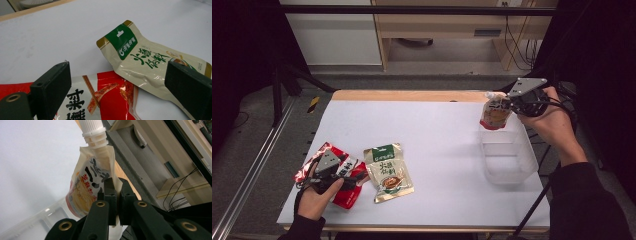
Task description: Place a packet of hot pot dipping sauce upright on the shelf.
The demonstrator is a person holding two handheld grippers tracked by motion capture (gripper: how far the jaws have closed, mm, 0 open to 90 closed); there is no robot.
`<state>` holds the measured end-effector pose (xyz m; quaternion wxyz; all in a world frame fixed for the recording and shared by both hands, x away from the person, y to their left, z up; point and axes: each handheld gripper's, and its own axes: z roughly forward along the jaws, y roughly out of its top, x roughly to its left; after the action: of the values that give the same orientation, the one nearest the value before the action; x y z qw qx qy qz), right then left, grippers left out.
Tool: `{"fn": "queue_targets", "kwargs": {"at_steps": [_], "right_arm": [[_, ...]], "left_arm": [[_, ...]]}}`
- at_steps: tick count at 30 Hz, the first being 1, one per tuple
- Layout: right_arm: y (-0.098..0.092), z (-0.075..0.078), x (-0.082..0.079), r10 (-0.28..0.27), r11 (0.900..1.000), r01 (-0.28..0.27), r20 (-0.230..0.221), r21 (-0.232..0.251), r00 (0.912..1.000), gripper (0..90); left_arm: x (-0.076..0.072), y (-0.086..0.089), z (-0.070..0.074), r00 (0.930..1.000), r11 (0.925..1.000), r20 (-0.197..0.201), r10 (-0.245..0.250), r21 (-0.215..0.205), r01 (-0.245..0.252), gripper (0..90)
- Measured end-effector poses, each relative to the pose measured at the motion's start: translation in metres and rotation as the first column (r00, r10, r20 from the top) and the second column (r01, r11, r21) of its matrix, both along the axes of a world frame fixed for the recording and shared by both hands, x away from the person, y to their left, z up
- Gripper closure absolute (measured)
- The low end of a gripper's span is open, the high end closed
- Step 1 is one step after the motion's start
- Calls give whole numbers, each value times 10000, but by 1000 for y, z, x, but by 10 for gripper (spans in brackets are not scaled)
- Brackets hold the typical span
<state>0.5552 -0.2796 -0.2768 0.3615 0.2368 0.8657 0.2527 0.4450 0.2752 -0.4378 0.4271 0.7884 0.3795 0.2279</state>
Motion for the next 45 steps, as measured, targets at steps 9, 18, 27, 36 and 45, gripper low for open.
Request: {"fn": "queue_targets", "kwargs": {"at_steps": [9,18,27,36,45], "right_arm": [[-13,-13,17,-117,9998,114,-189,-145,9998,874],[-21,-32,29,-206,9998,203,-386,-89,9990,873],[-23,-46,33,-202,9998,206,-627,60,9978,873],[-22,-56,33,-134,9997,152,-833,206,9964,872],[-21,-61,34,-63,9995,91,-956,296,9954,872]], "left_arm": [[0,0,0,10000,10000,-33,5,68,-5,70],[0,-2,-2,9999,9999,-61,89,51,-89,70],[0,-2,-2,9999,9999,-65,108,56,-108,70],[1,-1,-2,9999,9999,-86,109,54,-109,70],[0,-1,-2,9999,9999,-83,109,64,-109,70]]}}
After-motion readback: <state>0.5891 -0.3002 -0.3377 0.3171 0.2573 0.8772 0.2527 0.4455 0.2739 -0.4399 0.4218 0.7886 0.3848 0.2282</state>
